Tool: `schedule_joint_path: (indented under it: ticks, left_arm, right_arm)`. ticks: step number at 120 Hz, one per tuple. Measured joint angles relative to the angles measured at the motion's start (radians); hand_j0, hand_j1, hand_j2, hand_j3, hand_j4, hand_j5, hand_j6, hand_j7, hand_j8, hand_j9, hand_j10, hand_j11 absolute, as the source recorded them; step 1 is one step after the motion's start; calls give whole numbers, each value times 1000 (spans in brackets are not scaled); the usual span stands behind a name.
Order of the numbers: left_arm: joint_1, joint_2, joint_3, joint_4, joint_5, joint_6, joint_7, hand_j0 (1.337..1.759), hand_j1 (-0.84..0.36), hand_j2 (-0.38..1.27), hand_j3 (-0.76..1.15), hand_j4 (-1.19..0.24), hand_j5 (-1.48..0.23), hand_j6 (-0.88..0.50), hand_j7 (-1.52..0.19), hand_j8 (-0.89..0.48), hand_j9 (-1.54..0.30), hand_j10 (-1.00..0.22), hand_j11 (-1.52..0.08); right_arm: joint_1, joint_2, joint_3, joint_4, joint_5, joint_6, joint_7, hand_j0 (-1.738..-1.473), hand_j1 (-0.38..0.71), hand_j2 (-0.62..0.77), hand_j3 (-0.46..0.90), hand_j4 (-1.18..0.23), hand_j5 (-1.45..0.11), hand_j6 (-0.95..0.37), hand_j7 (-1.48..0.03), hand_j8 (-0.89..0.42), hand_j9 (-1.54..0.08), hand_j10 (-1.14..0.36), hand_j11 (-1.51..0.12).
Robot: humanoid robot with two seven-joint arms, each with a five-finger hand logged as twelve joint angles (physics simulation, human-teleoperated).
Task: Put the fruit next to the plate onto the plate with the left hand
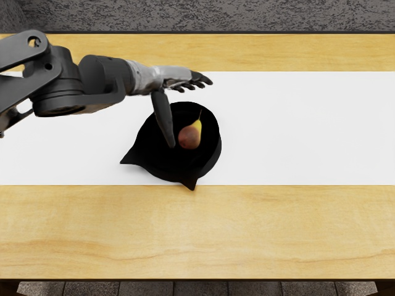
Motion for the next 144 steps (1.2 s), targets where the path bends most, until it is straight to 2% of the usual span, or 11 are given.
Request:
schedule_joint_path:
  ticks: [12, 25, 34, 52, 62, 85, 99, 104, 116, 123, 144]
  left_arm:
    - [64, 33, -35, -57, -108, -2, 0, 1658, 290, 36, 0, -57, -73, -53, -73, -48, -73, -56, -73]
    - [96, 72, -57, -98, -216, -9, 0, 1658, 302, 24, 0, -44, -56, -42, -56, -39, -56, -43, -56]
    - [133, 139, -76, -129, -278, -22, 0, 1658, 307, 18, 0, -39, -49, -38, -49, -36, -49, -38, -49]
    - [236, 237, -156, -160, -422, -130, 0, 1658, 304, 13, 0, -40, -51, -40, -51, -39, -51, -40, -51]
    - [321, 261, -210, -166, -494, -205, 0, 1658, 294, 13, 0, -48, -62, -48, -62, -47, -62, -48, -62]
    - [381, 460, -257, -168, -776, -316, 0, 1658, 216, 24, 0, -112, -145, -112, -145, -112, -145, -112, -145]
    - [485, 650, -249, -162, -980, -338, 0, 1658, 195, 27, 0, -129, -168, -129, -168, -129, -168, -129, -168]
    - [490, 692, -233, -157, -1047, -342, 0, 1658, 194, 27, 0, -129, -168, -129, -168, -129, -168, -129, -168]
    - [493, 710, -208, -145, -1132, -346, 0, 1658, 204, 24, 0, -119, -157, -119, -157, -119, -157, -120, -157]
    - [499, 748, -194, -139, -1153, -348, 0, 1658, 210, 23, 0, -113, -150, -113, -150, -113, -150, -114, -150]
    - [499, 747, -177, -99, -1169, -349, 0, 1658, 224, 20, 0, -100, -134, -99, -135, -100, -135, -101, -135]
  right_arm:
    - [0, 0, 0, 0, -1, 0, 0, -1658, -349, 0, 0, -1, 0, -1, 0, -1, 0, 0, 0]
    - [1, 0, 0, 0, -2, 1, 0, -1658, -349, 0, 0, -1, 0, -1, 0, -1, 0, 0, 0]
    - [1, 0, 0, 1, -3, 2, 0, -1658, -349, 0, 0, -1, 0, -1, 0, -1, 0, 0, 0]
    - [1, 0, 0, 1, -4, 4, 0, -1658, -349, 0, 0, -1, 0, -1, 0, -1, 0, 0, 0]
    - [1, 0, 0, 1, -4, 4, 0, -1658, -349, 0, 0, -1, 0, -1, 0, -1, 0, 0, 0]
    - [3, 0, 0, 1, -4, 4, 0, -1658, -349, 0, 0, -1, 0, -1, 0, -1, 0, 0, 0]
    - [3, 0, 0, 2, -4, 6, 0, -1658, -349, 0, 0, -1, 0, -1, 0, -1, 0, 0, 0]
    - [3, 0, 0, 3, -4, 7, 0, -1658, -349, 0, 0, -1, 0, -1, 0, -1, 0, 0, 0]
    - [3, 0, 0, 4, -4, 7, 0, -1658, -349, 0, 0, -1, 0, -1, 0, -1, 0, 0, 0]
    - [3, 0, 0, 4, -5, 7, 0, -1658, -349, 0, 0, -1, 0, -1, 0, -1, 0, 0, 0]
    - [3, 0, 0, 5, -4, 9, -1, -1658, -349, 0, 0, -1, 0, -1, 0, -1, 0, 0, 0]
